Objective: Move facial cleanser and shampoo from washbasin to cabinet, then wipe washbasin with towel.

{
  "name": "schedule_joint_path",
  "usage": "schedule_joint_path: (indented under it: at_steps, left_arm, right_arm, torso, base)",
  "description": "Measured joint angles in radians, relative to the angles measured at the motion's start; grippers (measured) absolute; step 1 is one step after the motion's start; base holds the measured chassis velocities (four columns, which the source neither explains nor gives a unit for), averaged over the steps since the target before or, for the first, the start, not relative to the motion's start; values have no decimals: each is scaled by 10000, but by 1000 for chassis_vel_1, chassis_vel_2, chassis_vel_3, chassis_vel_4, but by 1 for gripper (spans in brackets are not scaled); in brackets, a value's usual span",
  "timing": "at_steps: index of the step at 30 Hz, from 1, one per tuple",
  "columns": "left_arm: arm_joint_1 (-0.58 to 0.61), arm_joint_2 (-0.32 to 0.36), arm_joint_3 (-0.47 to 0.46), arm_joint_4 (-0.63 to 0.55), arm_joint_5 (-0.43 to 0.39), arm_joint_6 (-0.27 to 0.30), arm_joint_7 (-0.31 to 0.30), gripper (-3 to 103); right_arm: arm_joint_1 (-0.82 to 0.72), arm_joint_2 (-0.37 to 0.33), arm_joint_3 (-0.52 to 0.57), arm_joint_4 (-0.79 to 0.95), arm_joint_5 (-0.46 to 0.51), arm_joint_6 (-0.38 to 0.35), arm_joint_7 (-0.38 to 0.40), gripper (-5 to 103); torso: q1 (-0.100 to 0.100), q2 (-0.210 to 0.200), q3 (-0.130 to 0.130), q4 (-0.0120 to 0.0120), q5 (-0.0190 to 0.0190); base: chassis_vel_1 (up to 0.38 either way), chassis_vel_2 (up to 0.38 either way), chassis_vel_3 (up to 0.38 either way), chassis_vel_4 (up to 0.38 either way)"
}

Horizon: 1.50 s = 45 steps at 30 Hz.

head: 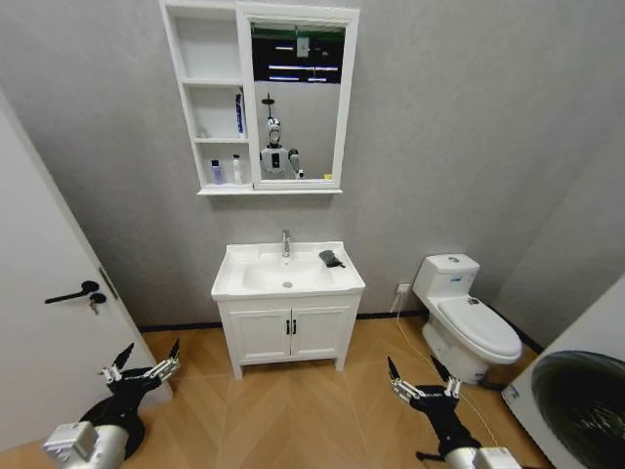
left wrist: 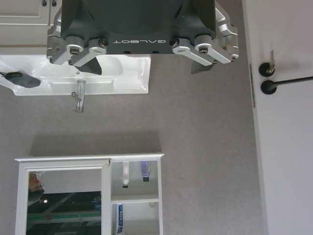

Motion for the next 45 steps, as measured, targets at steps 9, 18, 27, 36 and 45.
schedule_joint_path:
  at_steps: [9, 18, 27, 36, 45]
  left_arm:
    - [4, -1, -6, 3, 0, 0, -10, 100]
    - [-2, 0, 0, 2, 0, -1, -2, 100]
    - [-1, 0, 0, 3, 0, 0, -2, 100]
    - [0, -1, 0, 3, 0, 0, -2, 100]
    - [0, -1, 0, 3, 0, -1, -3, 100]
  right_arm:
    - [-4, 1, -2, 3, -1, 1, -1, 100]
    - [4, 1, 0, 2, -1, 1, -1, 100]
    - [1, 1, 0, 2, -1, 2, -1, 100]
    - [0, 0, 0, 2, -1, 3, -1, 100]
    - [0, 0, 0, 2, -1, 3, -2, 100]
  torso:
    - [-11, 8, -6, 4, -15]
    - [14, -6, 4, 2, -15]
    - [-1, -2, 0, -2, -13]
    - [-2, -1, 0, 0, -13]
    - [0, 0, -1, -3, -14]
  base:
    - [294, -257, -290, 294]
    - [-40, -4, 12, 25]
    - [-26, 45, 43, -29]
    - [50, 26, 28, 50]
    - [69, 81, 84, 69]
